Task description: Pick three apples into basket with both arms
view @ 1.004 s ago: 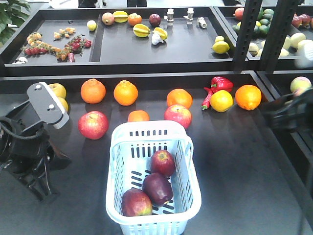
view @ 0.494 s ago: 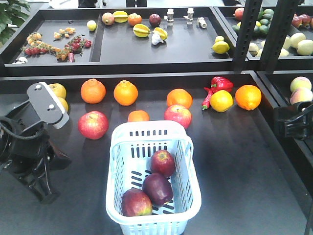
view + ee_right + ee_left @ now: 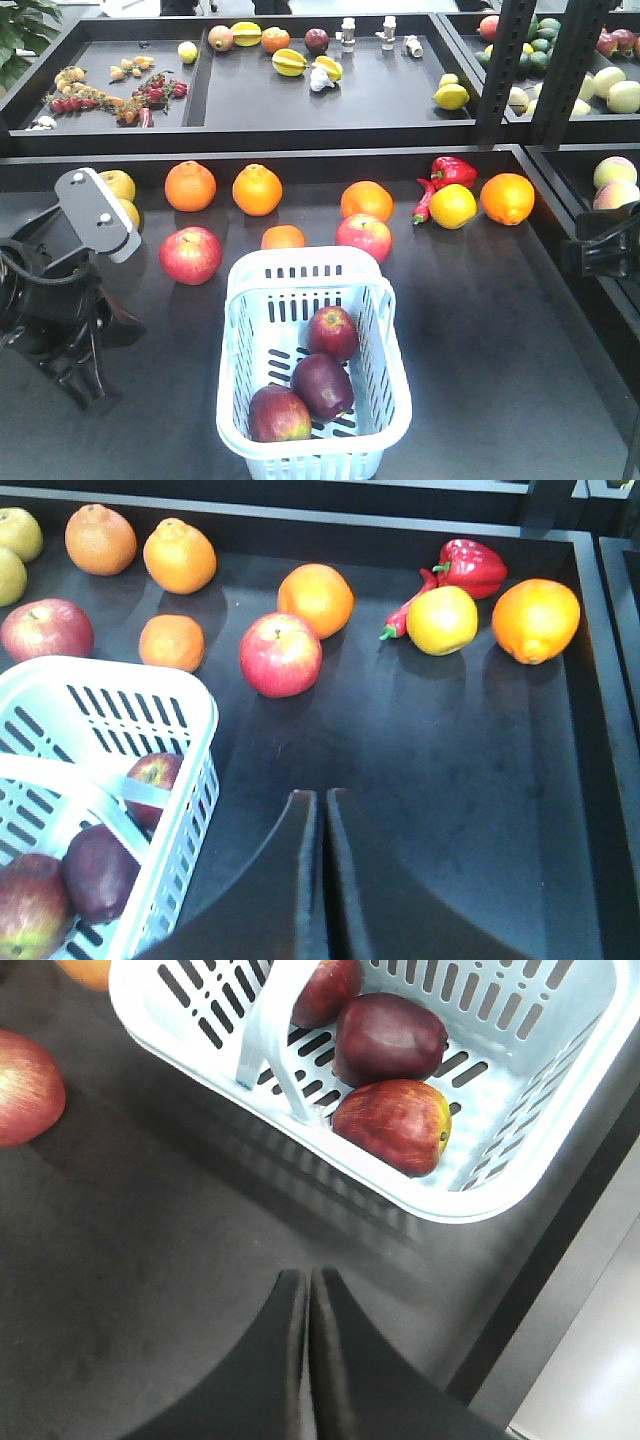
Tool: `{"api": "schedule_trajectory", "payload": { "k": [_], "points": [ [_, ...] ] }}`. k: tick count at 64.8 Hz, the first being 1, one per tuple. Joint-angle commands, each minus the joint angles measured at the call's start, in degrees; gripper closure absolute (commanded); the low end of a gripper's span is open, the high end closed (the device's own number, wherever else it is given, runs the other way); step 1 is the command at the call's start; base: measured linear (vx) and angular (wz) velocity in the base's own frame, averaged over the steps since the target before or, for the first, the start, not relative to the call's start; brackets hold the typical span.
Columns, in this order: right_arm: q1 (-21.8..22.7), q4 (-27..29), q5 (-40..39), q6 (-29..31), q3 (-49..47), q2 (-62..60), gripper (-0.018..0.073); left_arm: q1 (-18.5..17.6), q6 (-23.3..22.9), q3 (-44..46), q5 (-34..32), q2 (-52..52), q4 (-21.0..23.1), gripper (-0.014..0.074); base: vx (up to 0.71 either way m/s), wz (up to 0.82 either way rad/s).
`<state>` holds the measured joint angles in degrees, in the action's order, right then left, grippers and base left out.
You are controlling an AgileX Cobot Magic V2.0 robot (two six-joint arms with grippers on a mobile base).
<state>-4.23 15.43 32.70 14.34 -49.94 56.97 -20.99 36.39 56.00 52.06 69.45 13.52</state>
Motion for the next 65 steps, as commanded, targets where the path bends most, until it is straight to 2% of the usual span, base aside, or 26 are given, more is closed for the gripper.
{"api": "schedule_trajectory", "payload": {
  "k": [1, 29, 34, 40, 48, 52, 56, 59, 65],
  "points": [
    [0.4, 0.6, -2.8, 0.1, -1.6, -0.8, 0.0568, 0.0, -0.1, 1.3, -2.5, -1.5, 1.4, 0.0603, 0.0, 0.0],
    [0.4, 0.6, -2.8, 0.1, -1.6, -0.8, 0.0568, 0.0, 0.1, 1.3, -3.4, -1.5, 0.9, 0.0603, 0.0, 0.0],
    [0.4, 0.6, -2.9, 0.1, -1.6, -0.8, 0.0568, 0.0, 0.5, 0.6, -8.3, -2.9, -1.2, 0.0603, 0.0, 0.0],
    [0.4, 0.6, -2.9, 0.1, -1.6, -0.8, 0.0568, 0.0, 0.5, -4.1, -18.9, -7.9, -1.6, 0.0603, 0.0, 0.0],
    [0.4, 0.6, -2.9, 0.1, -1.6, -0.8, 0.0568, 0.0, -0.2, -17.5, -44.3, -18.3, -1.0, 0.0603, 0.0, 0.0],
    [0.4, 0.6, -2.9, 0.1, -1.6, -0.8, 0.0568, 0.1, -2.6, -24.5, -54.5, -24.3, 0.6, 0.0603, 0.0, 0.0],
    [0.4, 0.6, -2.9, 0.1, -1.6, -0.8, 0.0568, 1.6, -6.2, -30.2, -60.4, -29.9, 1.7, 0.0603, 0.0, 0.0],
    [0.4, 0.6, -3.0, 0.1, -1.6, -0.8, 0.0568, 4.0, -10.7, -34.5, -62.8, -34.1, 1.3, 0.0603, 0.0, 0.0],
    [0.4, 0.6, -3.0, 0.1, -1.6, -0.8, 0.0568, 9.2, -17.5, -40.8, -62.8, -40.7, -1.4, 0.0603, 0.0, 0.0]
  ]
}}
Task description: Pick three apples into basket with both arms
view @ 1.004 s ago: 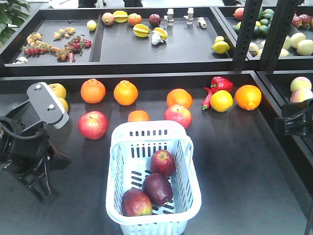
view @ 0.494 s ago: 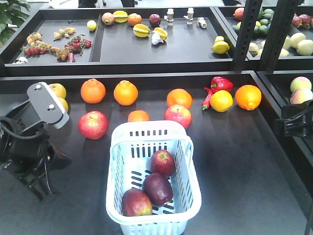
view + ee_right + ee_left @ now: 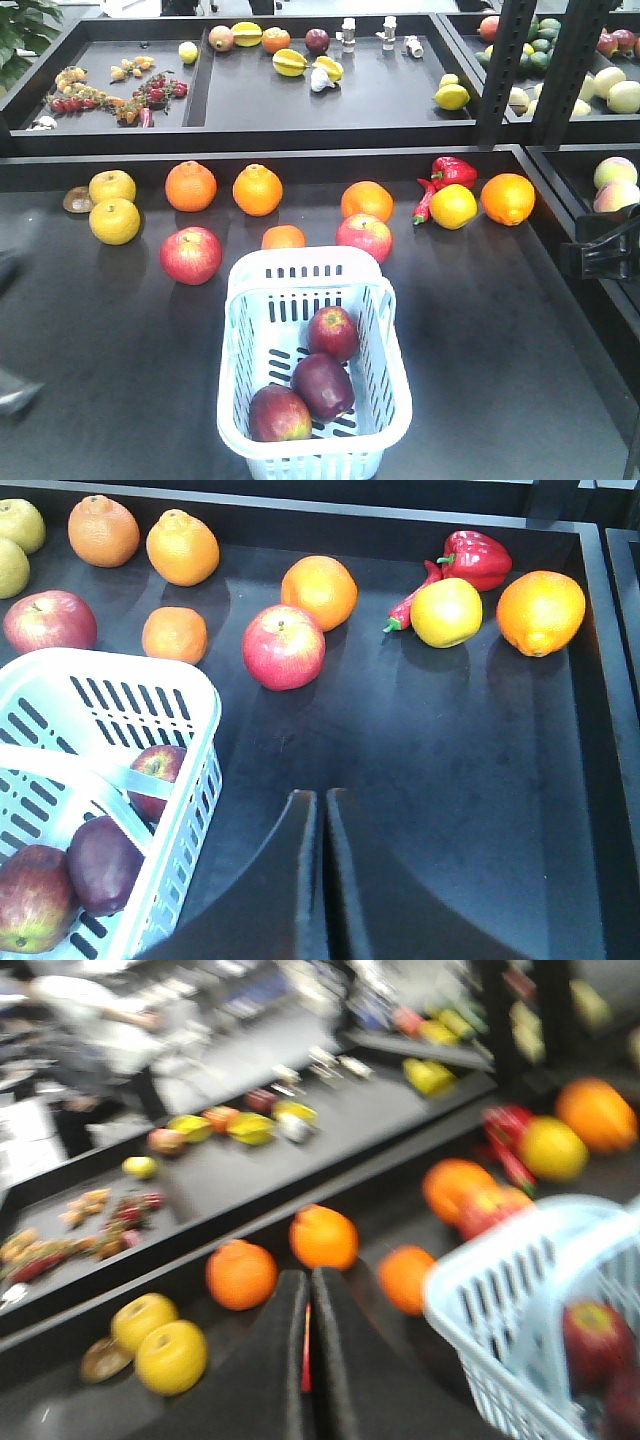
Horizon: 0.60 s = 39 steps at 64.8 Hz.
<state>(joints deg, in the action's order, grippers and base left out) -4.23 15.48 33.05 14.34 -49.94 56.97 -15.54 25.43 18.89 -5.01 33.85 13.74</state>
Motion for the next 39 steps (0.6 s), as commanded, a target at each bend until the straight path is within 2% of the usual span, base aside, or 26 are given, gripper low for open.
{"api": "schedule_trajectory", "payload": {
  "k": [1, 8, 16, 20, 27, 39],
  "points": [
    [0.4, 0.6, -3.3, 0.1, -1.6, -0.8, 0.0568, 4.5, -7.4, -4.4, -5.6, -6.0, -2.4, 0.0603, 0.0, 0.0],
    [0.4, 0.6, -3.3, 0.1, -1.6, -0.8, 0.0568, 9.7, -14.0, -10.6, -4.1, -13.8, -8.7, 0.0603, 0.0, 0.0],
    [0.4, 0.6, -3.3, 0.1, -1.6, -0.8, 0.0568, 14.0, -17.3, -17.2, -3.9, -21.9, -10.0, 0.0603, 0.0, 0.0],
    [0.4, 0.6, -3.3, 0.1, -1.6, -0.8, 0.0568, 15.3, -18.8, -18.9, -2.6, -25.7, -10.1, 0.0603, 0.0, 0.0],
    [0.4, 0.6, -3.3, 0.1, -1.6, -0.8, 0.0568, 17.1, -21.7, -18.5, 6.0, -30.2, -12.9, 0.0603, 0.0, 0.0],
    [0.4, 0.6, -3.3, 0.1, -1.6, -0.8, 0.0568, 17.6, -31.3, -18.9, 12.3, -35.5, -15.9, 0.0603, 0.0, 0.0]
  ]
}}
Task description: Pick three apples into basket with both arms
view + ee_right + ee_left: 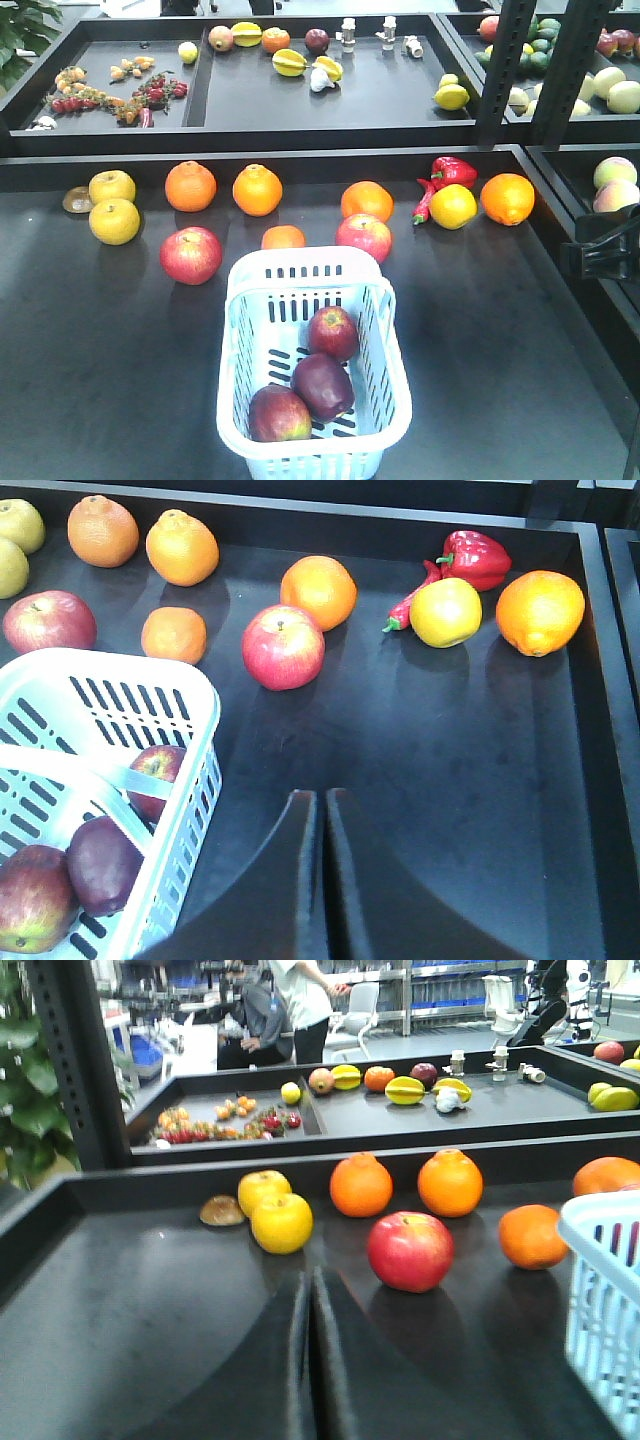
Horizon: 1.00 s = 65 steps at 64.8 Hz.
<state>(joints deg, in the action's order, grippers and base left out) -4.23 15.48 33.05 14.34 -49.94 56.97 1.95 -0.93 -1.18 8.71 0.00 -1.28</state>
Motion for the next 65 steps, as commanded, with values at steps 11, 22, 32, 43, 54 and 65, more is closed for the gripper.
{"api": "schedule_trajectory", "payload": {
  "k": [11, 22, 32, 43, 54, 65],
  "points": [
    [0.4, 0.6, -3.4, 0.1, -1.6, -0.8, 0.0568, -0.4, -7.7, 1.2, -2.3, -1.5, -2.9, 0.0603, 0.0, 0.0],
    [0.4, 0.6, -3.4, 0.1, -1.6, -0.8, 0.0568, -1.9, -7.6, 1.2, -4.4, -1.7, -3.1, 0.0603, 0.0, 0.0],
    [0.4, 0.6, -3.4, 0.1, -1.6, -0.8, 0.0568, -1.9, -3.6, 1.2, -4.4, -1.7, -1.0, 0.0603, 0.0, 0.0],
    [0.4, 0.6, -3.4, 0.1, -1.6, -0.8, 0.0568, -1.8, -2.1, 1.2, -4.6, -1.7, -0.4, 0.0603, 0.0, 0.0],
    [0.4, 0.6, -3.4, 0.1, -1.6, -0.8, 0.0568, -1.8, -2.3, 1.2, -4.6, -1.6, -0.3, 0.0603, 0.0, 0.0],
    [0.4, 0.6, -3.4, 0.1, -1.6, -0.8, 0.0568, -1.8, -2.3, 1.2, -4.6, -1.5, -0.3, 0.0603, 0.0, 0.0]
  ]
}}
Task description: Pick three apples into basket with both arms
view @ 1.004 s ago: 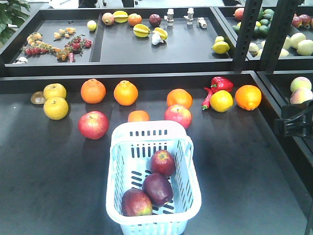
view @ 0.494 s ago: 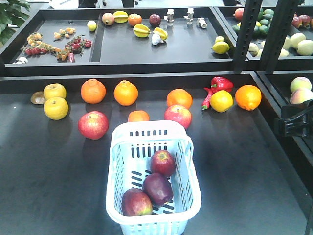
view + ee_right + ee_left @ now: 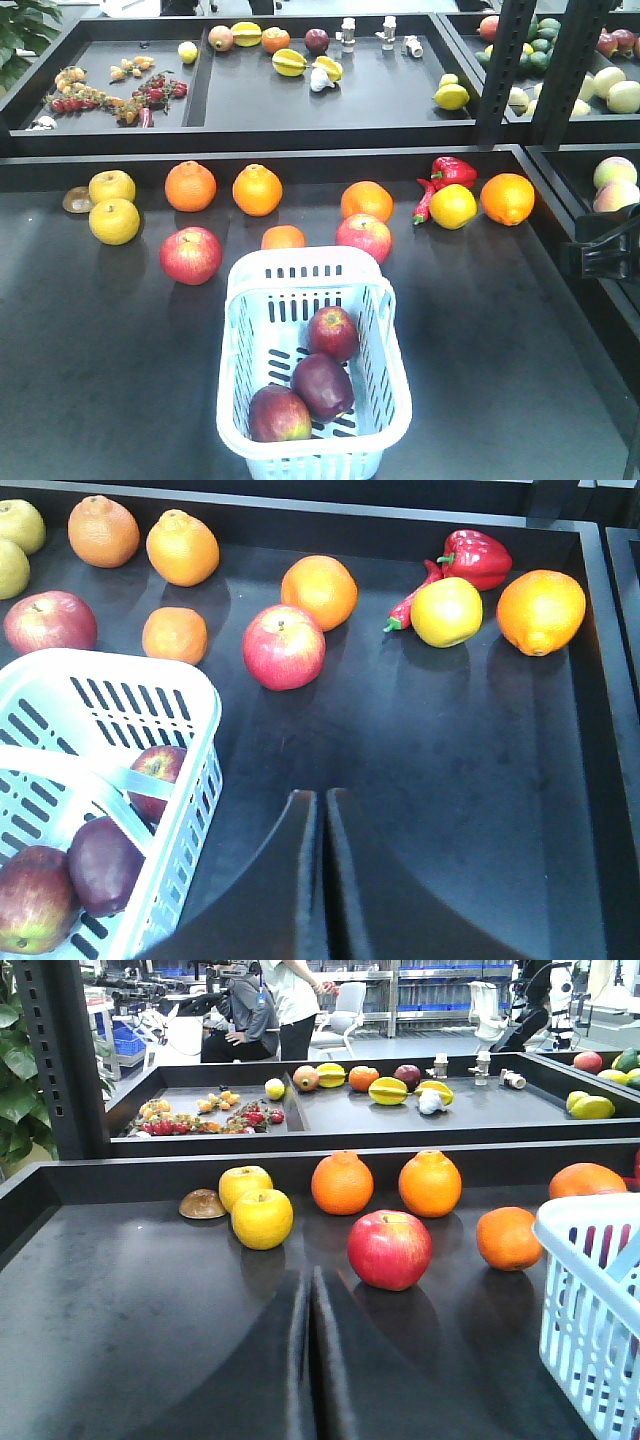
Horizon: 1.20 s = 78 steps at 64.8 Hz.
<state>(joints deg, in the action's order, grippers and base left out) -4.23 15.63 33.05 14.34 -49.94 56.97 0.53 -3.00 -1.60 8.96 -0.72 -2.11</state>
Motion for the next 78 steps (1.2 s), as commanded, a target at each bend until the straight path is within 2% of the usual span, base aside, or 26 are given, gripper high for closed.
{"api": "schedule_trajectory", "payload": {
  "k": [1, 28, 35, 38, 43, 49, 56, 69, 78],
  "points": [
    [0.4, 0.4, -3.4, 0.1, -1.6, -0.8, 0.0568, -0.4, -0.3, 1.7, -4.8, -0.7, 0.5, 0.0603, 0.0, 0.0],
    [0.4, 0.4, -3.3, 0.2, -1.6, -0.8, 0.0568, -0.4, -0.3, 1.7, -4.8, -0.7, 0.5, 0.0603, 0.0, 0.0],
    [0.4, -2.9, -4.3, 0.8, -0.4, -4.4, 0.0568, -0.4, -0.3, 1.7, -4.8, -0.7, 0.5, 0.0603, 0.0, 0.0],
    [0.4, -5.5, -6.0, 0.5, 1.9, -7.6, 0.0568, -0.4, -0.3, 1.7, -4.8, -0.7, 0.5, 0.0603, 0.0, 0.0],
    [0.4, -9.8, -14.7, -3.1, 9.7, -14.2, 0.0568, -0.4, -0.3, 1.7, -4.8, -0.7, 0.5, 0.0603, 0.0, 0.0],
    [0.4, -16.4, -27.3, -9.6, 22.6, -24.0, 0.0568, -0.4, -0.3, 1.7, -4.8, -0.7, 0.5, 0.0603, 0.0, 0.0],
    [0.4, -22.0, -34.9, -11.8, 35.7, -34.9, 0.0568, -0.4, -0.3, 1.7, -4.8, -0.7, 0.5, 0.0603, 0.0, 0.0],
    [0.4, -22.6, -36.5, -12.2, 51.6, -51.2, 0.0568, -0.4, -0.3, 1.7, -4.8, -0.7, 0.5, 0.0603, 0.0, 0.0],
    [0.4, -22.2, -29.7, -12.3, 51.9, -58.5, 0.0568, -0.4, -0.3, 1.7, -4.8, -0.7, 0.5, 0.0603, 0.0, 0.0]
  ]
}}
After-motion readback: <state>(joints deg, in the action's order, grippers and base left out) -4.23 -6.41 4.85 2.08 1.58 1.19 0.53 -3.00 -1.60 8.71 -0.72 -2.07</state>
